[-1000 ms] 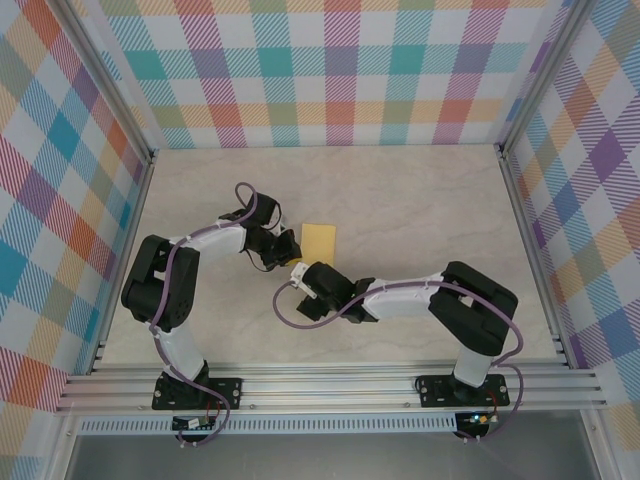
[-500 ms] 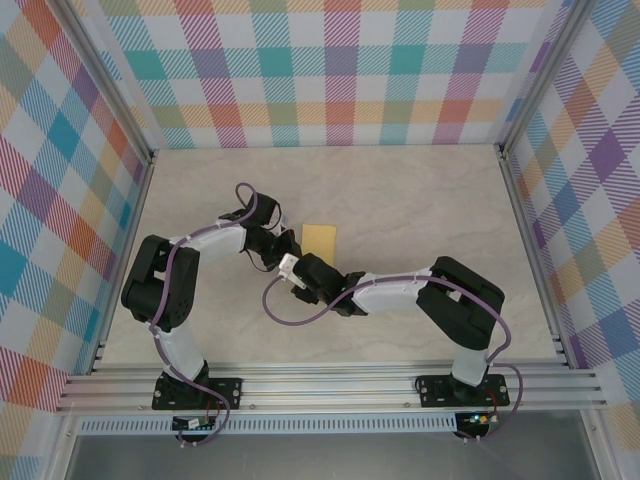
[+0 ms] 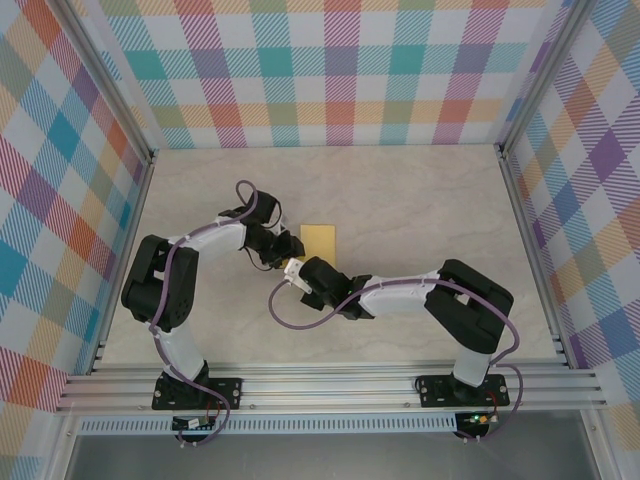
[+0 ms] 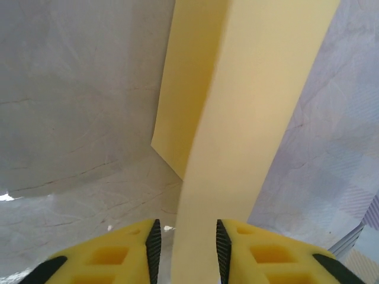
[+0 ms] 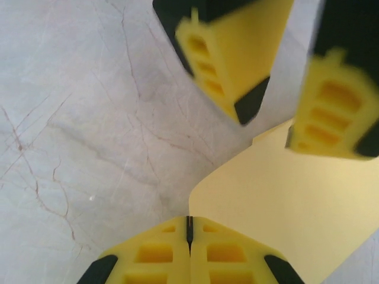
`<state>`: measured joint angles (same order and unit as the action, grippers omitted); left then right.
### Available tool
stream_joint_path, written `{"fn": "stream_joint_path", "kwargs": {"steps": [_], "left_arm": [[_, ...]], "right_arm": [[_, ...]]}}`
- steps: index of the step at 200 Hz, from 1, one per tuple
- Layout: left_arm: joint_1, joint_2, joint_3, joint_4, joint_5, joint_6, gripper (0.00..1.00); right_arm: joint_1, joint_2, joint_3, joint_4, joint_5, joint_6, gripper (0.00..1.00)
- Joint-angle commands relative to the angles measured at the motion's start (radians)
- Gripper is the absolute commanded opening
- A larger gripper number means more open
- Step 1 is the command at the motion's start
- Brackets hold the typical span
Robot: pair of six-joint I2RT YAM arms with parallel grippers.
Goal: Fold a paper plane with a square sheet of paper (fold left side to right side)
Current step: Third fold the triangle at the center of the table.
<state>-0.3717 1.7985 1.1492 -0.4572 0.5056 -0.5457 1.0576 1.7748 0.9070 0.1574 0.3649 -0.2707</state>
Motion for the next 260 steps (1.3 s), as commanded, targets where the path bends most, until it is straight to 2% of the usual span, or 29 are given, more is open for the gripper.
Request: {"fn": "stream_joint_path", "kwargs": {"steps": [1, 27, 55, 93, 118, 159, 189, 260], "left_arm": [[0.02, -0.054, 0.067, -0.107, -0.026, 0.079, 0.45], [0.023, -0.039, 0.142, -0.152, -0.003, 0.118, 0.48], [0.014, 0.039, 0.211, -0.119, 0.09, 0.122, 0.41], [-0.033, 0.232, 0.373, -0.138, 0.185, 0.156, 0.33], [-0.052, 0.348, 0.477, -0.192, 0.151, 0.183, 0.3], [-0.053, 0.448, 0.529, -0.197, 0.124, 0.186, 0.27], [-0.059, 0.479, 0.531, -0.23, 0.081, 0.218, 0.25], [-0.065, 0.496, 0.518, -0.257, 0.052, 0.256, 0.22]], "right_arm": [[-0.005, -0.03, -0.023, -0.009, -0.037, 0.035, 0.0], [-0.008, -0.025, -0.02, -0.012, -0.047, 0.057, 0.0], [-0.01, -0.015, -0.016, -0.008, -0.049, 0.071, 0.0], [-0.019, -0.005, -0.011, -0.011, -0.051, 0.087, 0.0], [-0.024, 0.001, -0.004, -0.015, -0.054, 0.094, 0.0], [-0.031, -0.005, 0.001, -0.027, -0.083, 0.104, 0.0], [-0.061, -0.016, 0.019, -0.067, -0.183, 0.136, 0.0], [-0.206, -0.025, 0.081, -0.14, -0.503, 0.243, 0.0]]}}
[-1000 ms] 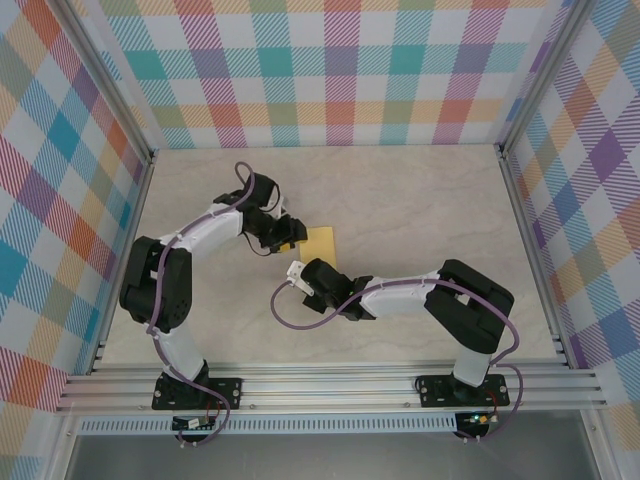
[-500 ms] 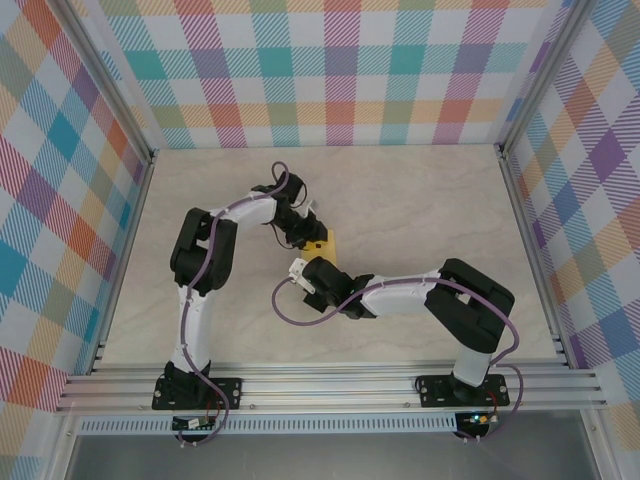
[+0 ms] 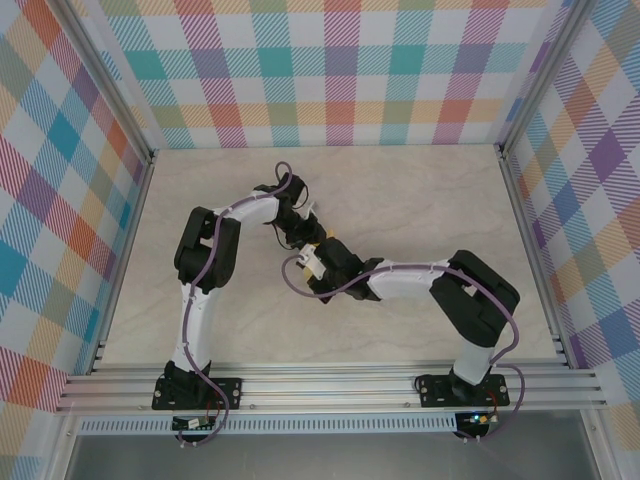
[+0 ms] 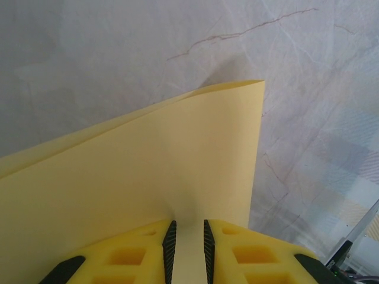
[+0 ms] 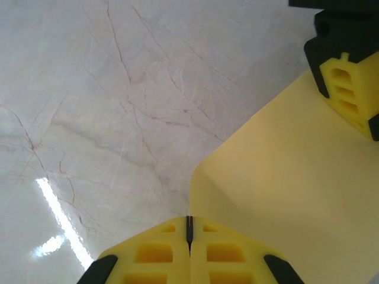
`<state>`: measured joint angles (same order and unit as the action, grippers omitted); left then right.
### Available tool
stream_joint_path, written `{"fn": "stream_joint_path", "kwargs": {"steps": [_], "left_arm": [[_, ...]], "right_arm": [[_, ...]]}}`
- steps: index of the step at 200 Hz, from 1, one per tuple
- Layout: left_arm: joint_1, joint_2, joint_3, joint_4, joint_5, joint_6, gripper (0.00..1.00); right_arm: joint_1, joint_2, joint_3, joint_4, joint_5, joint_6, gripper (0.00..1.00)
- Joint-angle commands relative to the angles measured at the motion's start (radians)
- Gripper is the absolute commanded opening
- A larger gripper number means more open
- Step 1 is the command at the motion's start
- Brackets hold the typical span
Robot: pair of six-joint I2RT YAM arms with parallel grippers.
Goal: Fold a paper plane with a square sheet of paper (fold left side to right side)
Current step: Third fold the triangle at the center of the table.
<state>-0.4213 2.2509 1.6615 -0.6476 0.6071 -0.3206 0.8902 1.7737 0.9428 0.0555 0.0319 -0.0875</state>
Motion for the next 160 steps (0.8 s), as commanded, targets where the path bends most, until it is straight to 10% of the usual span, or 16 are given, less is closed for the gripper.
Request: {"fn": "stream_joint_path", "kwargs": {"steps": [1, 160], "left_arm": [[-0.016, 0.043, 0.006, -0.067, -0.049, 0.031, 0.22], [-0.031, 0.028, 0.044, -0.104, -0.016, 0.07, 0.23]], "right_arm": [[-0.04, -0.023, 0.047, -0.04, -0.172, 0.062, 0.0], [-0.177, 0.065, 0.082, -0.078, -0.297, 0.15, 0.0]]}}
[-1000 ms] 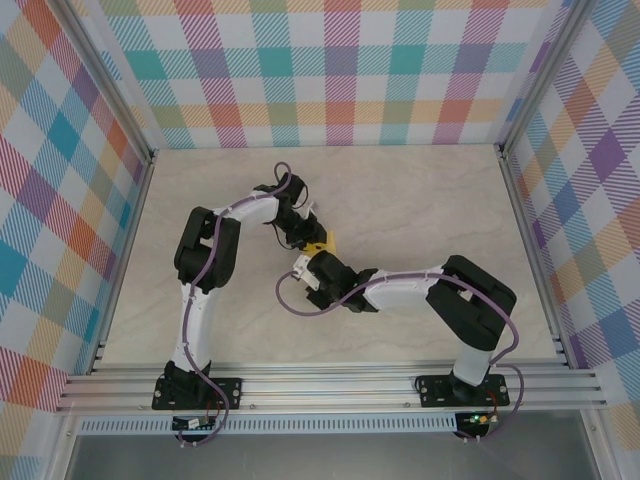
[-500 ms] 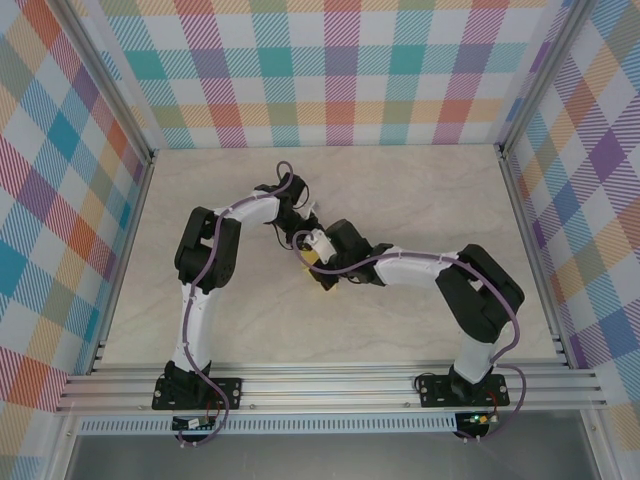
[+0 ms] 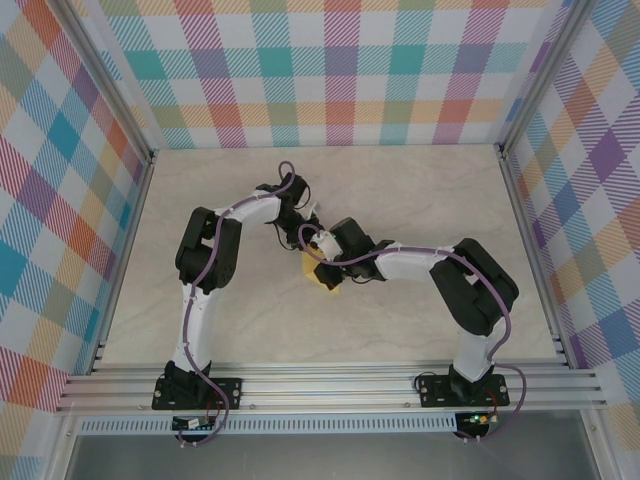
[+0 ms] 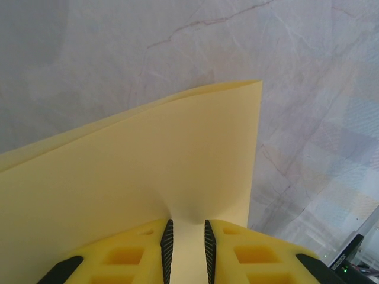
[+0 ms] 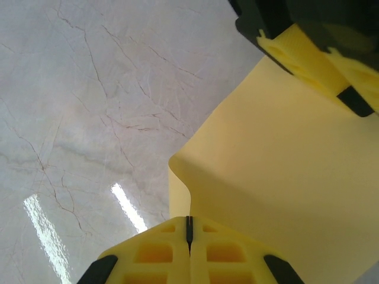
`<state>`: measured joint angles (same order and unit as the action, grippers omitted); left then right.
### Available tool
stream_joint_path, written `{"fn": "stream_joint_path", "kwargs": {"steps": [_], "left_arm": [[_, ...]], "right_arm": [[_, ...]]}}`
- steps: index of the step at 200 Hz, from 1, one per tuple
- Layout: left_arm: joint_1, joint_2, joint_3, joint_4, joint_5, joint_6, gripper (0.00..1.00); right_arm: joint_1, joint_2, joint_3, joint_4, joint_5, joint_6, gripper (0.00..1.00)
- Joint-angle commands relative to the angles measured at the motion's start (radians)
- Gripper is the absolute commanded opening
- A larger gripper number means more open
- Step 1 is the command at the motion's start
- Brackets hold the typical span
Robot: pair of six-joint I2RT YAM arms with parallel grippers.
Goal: Fold a paper plane with a square sheet of paper (fold left side to right side)
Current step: Third fold the triangle at the center of the table.
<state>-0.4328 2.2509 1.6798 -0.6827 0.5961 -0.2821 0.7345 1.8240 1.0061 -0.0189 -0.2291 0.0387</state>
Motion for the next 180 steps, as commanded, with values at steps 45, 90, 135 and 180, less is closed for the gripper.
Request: {"fn": "stream_joint_path", "kwargs": {"steps": [45, 90, 135, 180], "left_arm": [[-0.022, 0.048, 0.029, -0.072, -0.007, 0.037, 0.23], [-0.024, 0.053, 0.035, -0.071, -0.004, 0.037, 0.23], [-0.025, 0.056, 0.036, -0.074, -0.005, 0.037, 0.23], [-0.026, 0.061, 0.036, -0.074, -0.012, 0.037, 0.22]], "right_arm": [[-0.054, 0.032, 0.038, -0.016, -0.055, 0.055, 0.0], [-0.067, 0.061, 0.066, -0.049, -0.039, 0.06, 0.0], [-0.077, 0.067, 0.062, -0.051, -0.033, 0.078, 0.0], [-0.085, 0.048, 0.04, -0.034, -0.035, 0.092, 0.0]]}}
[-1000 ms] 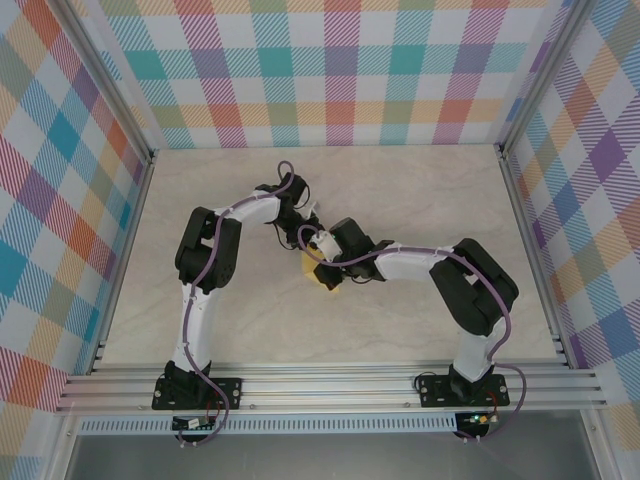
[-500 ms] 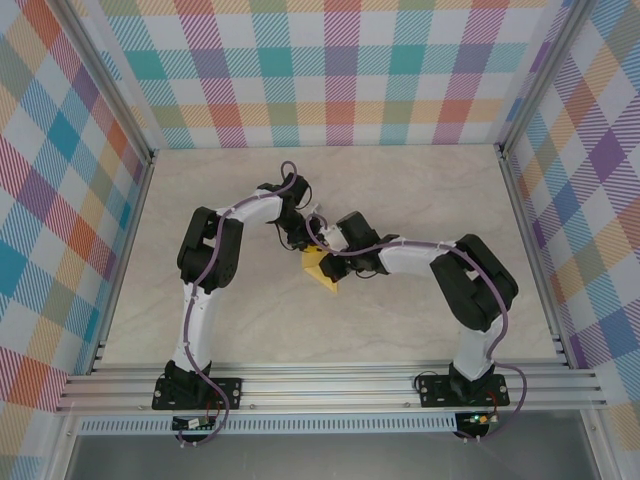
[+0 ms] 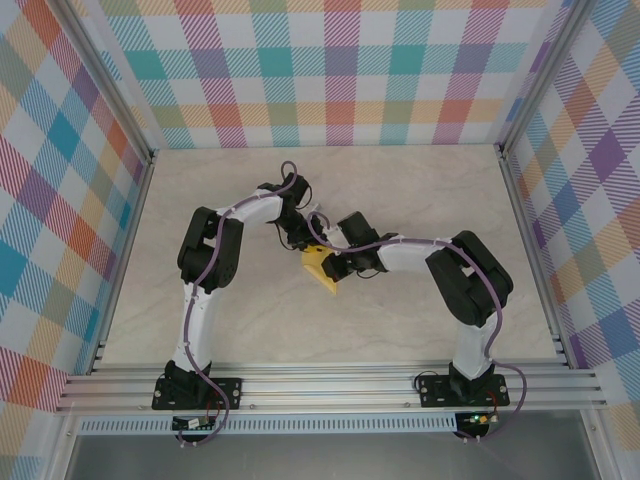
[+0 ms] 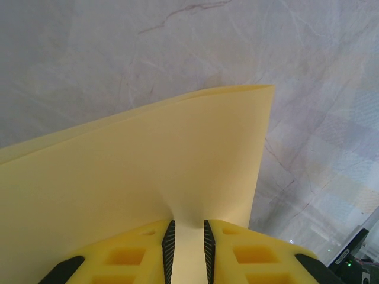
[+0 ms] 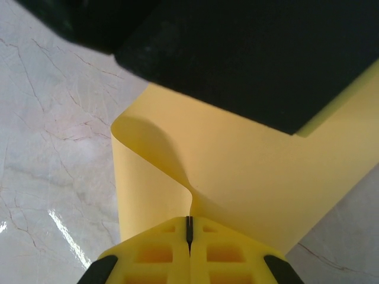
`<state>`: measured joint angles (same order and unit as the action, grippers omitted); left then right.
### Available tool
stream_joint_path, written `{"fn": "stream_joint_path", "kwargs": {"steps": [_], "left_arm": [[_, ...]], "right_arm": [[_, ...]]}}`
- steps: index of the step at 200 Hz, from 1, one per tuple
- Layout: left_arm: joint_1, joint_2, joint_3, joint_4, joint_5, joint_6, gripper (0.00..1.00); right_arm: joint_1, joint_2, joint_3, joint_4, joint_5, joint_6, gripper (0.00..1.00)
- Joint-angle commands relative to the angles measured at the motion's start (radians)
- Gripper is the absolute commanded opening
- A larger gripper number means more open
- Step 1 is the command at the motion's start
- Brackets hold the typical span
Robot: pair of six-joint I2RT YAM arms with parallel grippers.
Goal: Fold a paper plane with a square sheet of paper (fold left side to right side)
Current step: Third fold the triangle at the center of the table.
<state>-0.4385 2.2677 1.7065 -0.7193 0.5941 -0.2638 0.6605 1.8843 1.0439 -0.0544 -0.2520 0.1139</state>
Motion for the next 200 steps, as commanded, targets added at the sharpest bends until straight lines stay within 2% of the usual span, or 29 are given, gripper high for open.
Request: {"fn": "stream_joint_path", "kwargs": {"steps": [1, 200], "left_arm": [[-0.02, 0.044, 0.01, -0.037, -0.01, 0.019, 0.22], [-0.022, 0.05, 0.012, -0.037, -0.014, 0.014, 0.22]], "right_arm": [[-0.011, -0.012, 0.003, 0.001, -0.013, 0.017, 0.0], [-0.03, -0.025, -0.046, 0.028, -0.016, 0.064, 0.0]]}}
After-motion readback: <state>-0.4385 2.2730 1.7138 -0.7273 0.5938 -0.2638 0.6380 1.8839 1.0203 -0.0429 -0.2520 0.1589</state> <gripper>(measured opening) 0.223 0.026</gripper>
